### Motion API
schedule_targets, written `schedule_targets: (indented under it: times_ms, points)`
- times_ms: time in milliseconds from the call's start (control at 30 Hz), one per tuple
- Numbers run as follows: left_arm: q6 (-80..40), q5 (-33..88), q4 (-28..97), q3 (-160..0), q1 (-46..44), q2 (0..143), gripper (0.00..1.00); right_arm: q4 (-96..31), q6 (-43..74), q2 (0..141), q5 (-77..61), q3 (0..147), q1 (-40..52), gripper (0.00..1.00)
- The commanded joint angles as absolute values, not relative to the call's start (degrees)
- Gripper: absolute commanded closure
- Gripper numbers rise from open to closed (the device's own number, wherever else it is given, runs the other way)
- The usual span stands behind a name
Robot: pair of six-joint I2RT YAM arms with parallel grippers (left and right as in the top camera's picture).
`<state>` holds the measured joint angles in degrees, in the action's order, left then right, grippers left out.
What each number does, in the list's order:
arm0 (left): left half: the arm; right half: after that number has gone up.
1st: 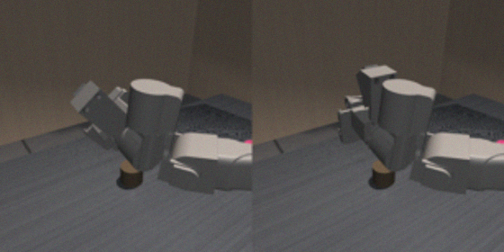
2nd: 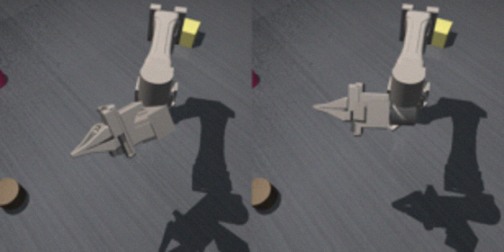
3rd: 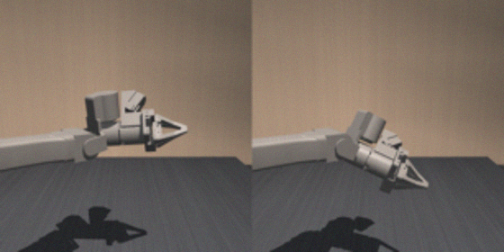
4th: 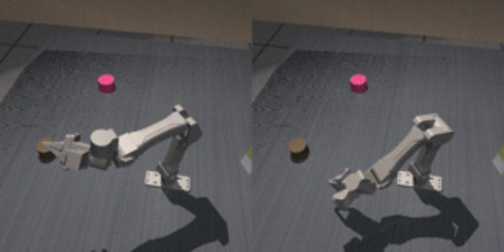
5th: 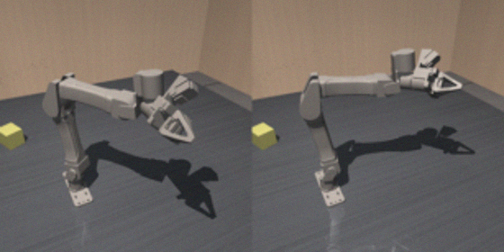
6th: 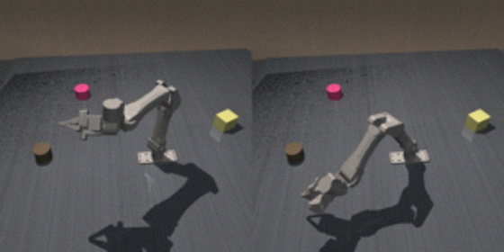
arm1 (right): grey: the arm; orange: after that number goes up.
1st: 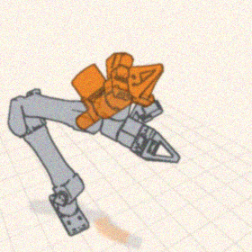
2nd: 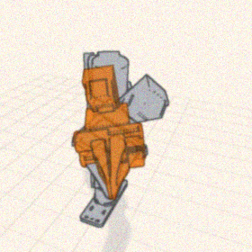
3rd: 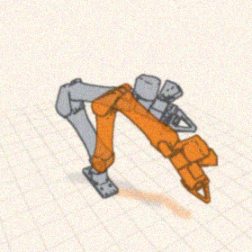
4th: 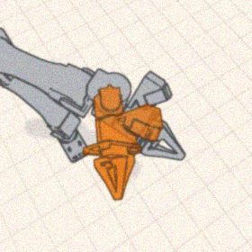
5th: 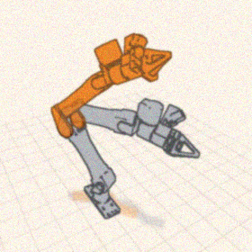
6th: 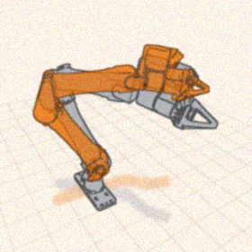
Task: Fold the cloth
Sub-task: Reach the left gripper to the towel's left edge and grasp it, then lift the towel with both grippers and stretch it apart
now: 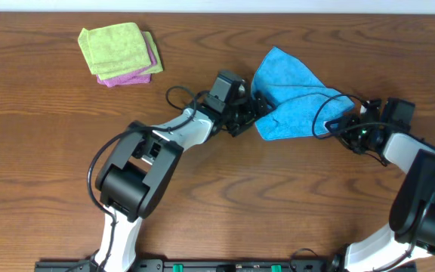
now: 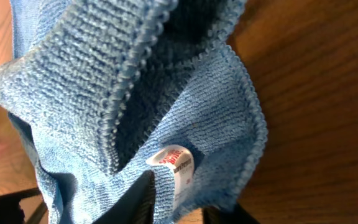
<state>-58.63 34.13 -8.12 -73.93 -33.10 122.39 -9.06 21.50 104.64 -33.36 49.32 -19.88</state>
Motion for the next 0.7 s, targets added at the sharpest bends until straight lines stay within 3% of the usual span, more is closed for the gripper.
schedule_targets:
  times_ms: [0,333,667]
  points:
    - [-59.4,33.89,-8.29,-74.81,-34.15,124.14,0.05,-8.97,21.65,105.56,-32.77,48.9,-19.51,0.79]
    - [-57.98,28.62,-8.16,-74.78,-35.66,125.4,0.05,-10.02,21.61,105.56,-32.8,48.9,-19.46,0.96]
    - [-55.46,23.94,-4.51,-74.78,-35.66,125.86,0.05,-10.07,21.61,105.56,-33.06,48.9,-19.44,0.99]
